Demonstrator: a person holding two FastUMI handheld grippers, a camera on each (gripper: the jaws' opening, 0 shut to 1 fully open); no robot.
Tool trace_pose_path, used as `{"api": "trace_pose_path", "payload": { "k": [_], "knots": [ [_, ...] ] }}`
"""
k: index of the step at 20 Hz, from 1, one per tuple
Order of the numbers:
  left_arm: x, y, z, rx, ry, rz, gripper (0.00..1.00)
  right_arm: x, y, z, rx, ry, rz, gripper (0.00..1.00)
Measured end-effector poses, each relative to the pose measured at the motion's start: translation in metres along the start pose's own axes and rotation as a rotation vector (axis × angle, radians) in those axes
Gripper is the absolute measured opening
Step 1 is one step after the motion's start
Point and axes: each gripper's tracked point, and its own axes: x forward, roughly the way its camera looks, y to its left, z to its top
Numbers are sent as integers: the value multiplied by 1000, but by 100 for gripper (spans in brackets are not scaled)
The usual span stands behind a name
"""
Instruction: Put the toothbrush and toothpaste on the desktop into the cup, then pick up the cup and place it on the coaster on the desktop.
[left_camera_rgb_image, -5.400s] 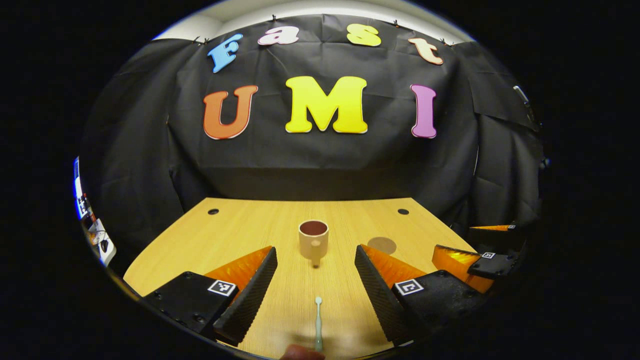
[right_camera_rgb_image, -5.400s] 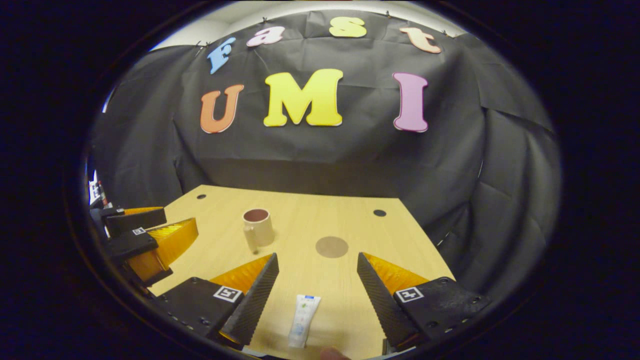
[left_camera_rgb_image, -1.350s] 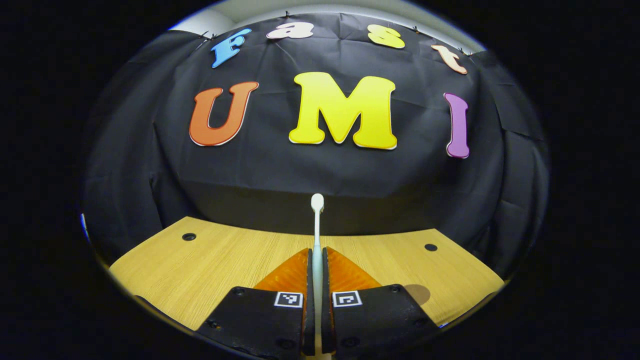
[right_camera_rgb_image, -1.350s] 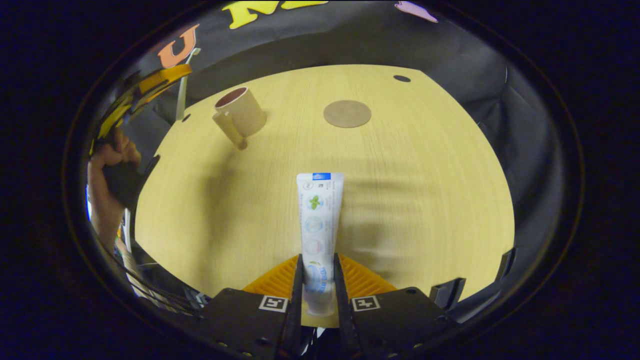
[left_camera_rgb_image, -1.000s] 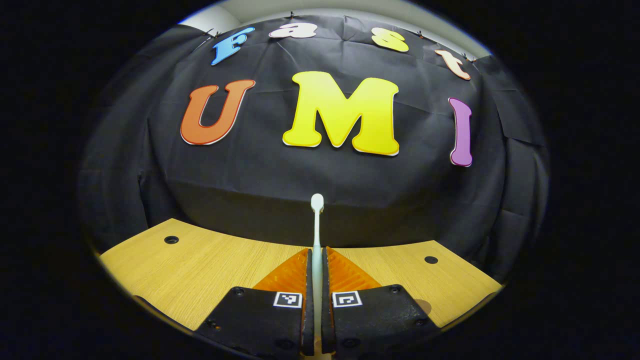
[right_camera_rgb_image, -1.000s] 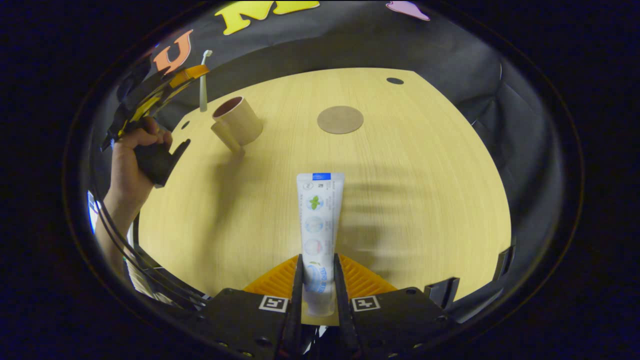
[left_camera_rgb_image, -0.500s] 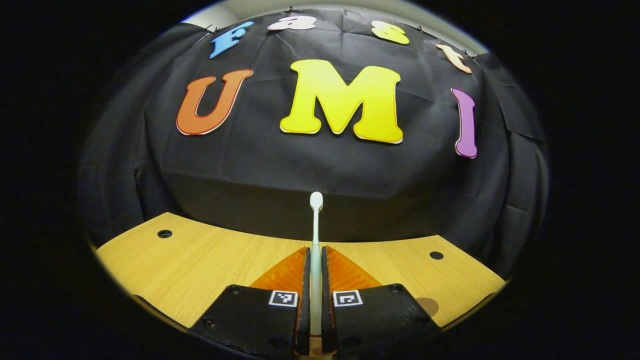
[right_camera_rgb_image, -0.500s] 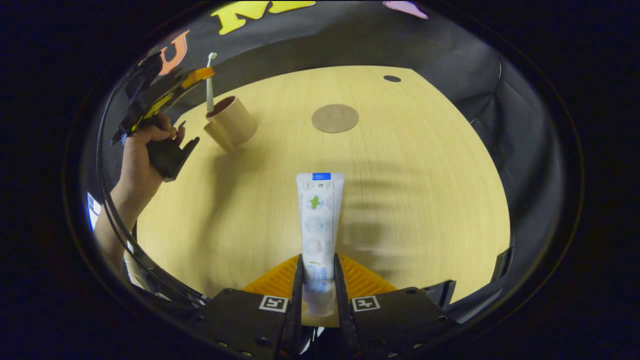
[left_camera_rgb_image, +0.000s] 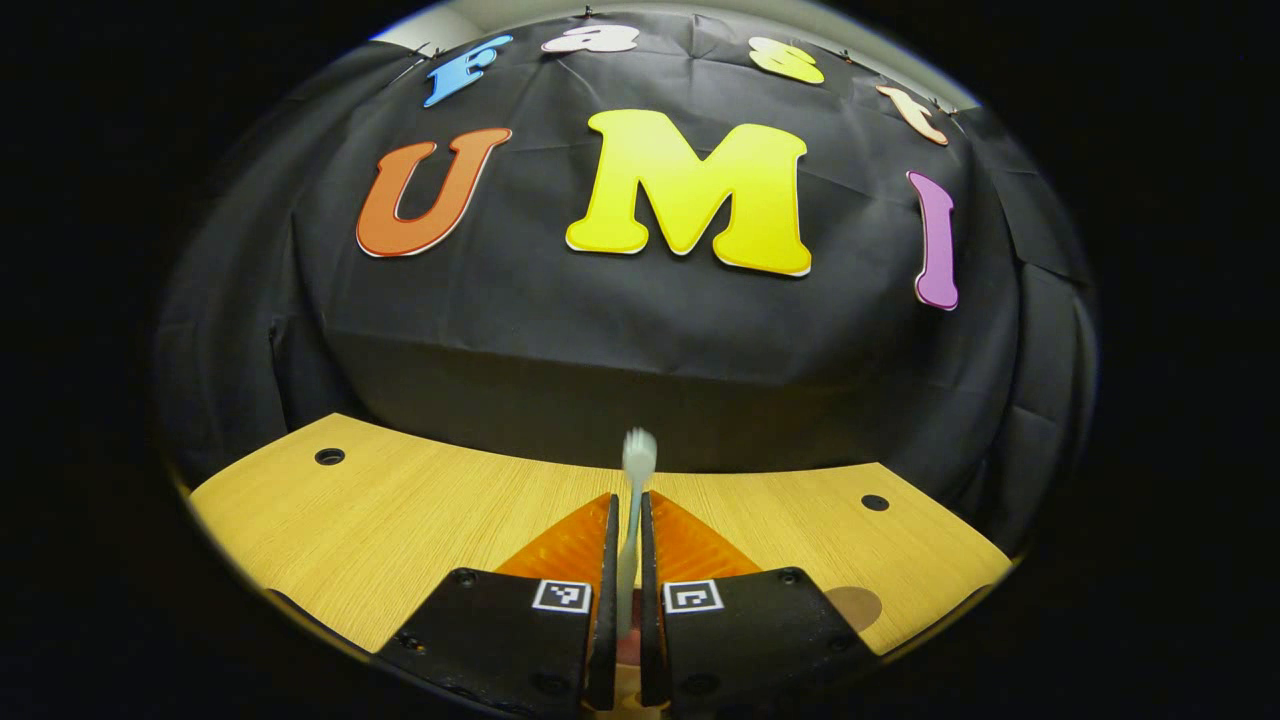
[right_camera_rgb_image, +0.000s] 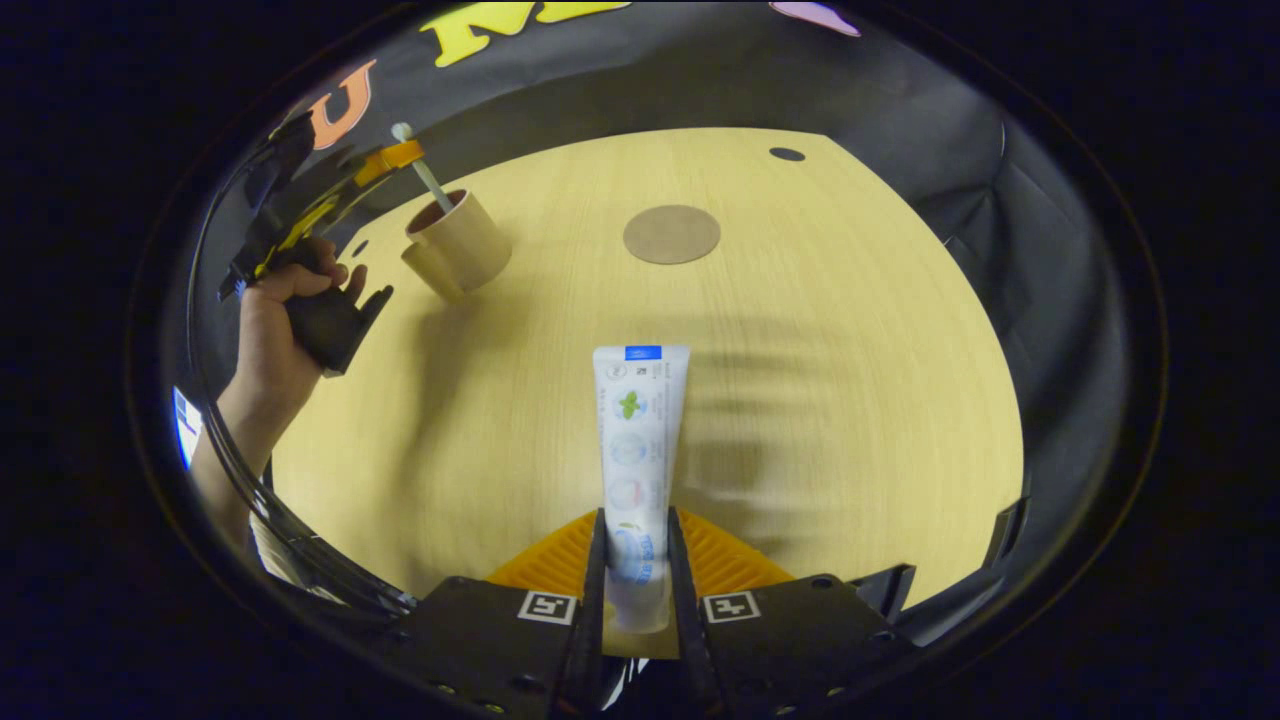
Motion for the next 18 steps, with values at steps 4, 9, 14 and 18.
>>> {"api": "trace_pose_path", "payload": {
  "k": [4,9,14,18],
  "knots": [
    [-5,0,-2,24,9,0,28,-1,-1,1,-14,-12,5,31],
    [-18,2,13,36,-29,3,95,0,-3,3,-42,-62,46,31],
    [-34,11,30,59,-56,18,100,4,-5,10,-84,-174,94,31],
    [-53,31,41,72,-69,54,100,8,-8,17,-130,-309,133,32]
  ]
}}
